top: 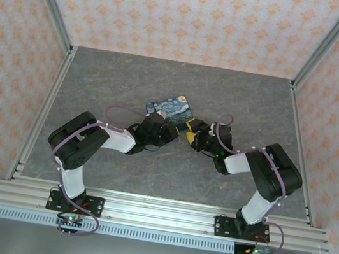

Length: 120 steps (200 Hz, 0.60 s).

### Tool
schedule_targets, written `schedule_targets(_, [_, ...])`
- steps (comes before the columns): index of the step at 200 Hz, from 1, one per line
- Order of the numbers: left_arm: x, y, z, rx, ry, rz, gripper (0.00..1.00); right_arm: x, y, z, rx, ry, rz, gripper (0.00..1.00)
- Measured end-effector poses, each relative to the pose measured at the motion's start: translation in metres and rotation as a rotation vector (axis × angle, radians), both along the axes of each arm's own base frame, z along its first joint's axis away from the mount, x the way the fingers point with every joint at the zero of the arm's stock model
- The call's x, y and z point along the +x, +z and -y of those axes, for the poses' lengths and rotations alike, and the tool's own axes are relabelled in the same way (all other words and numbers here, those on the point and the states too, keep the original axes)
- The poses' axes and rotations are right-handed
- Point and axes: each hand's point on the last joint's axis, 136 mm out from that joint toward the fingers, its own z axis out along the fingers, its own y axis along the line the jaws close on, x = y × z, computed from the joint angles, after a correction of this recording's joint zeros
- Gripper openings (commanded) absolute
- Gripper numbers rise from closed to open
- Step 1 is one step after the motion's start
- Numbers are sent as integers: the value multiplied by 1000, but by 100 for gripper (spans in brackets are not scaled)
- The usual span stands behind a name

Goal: Unlock a padlock with a key

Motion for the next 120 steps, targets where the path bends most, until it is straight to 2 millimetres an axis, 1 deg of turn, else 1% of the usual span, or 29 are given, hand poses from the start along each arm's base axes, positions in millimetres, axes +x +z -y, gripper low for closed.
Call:
schedule_targets(21, [0,0,-1,-3,-13,-4,0,-4,13,10,-61,10,51,58])
schedule_targets(33, [0,-1,-2,-2,-25,-6,0,-9,15,13,-119,32,70,58])
schedule_targets(51, [1,0,-3,-1,-38,-12,0,-17,8,17,-244,89,85,57])
schedule_targets(79, [3,1,-2,9,-63,-42,0,-25,-3,22,-458,178,122,56])
schedule_targets(94, [3,3,0,16,-81,-59,0,-33,-7,18,-562,242,164,56])
schedule_targets(120, [5,9,4,18,-111,-81,0,-48,-17,9,-683,349,223,56])
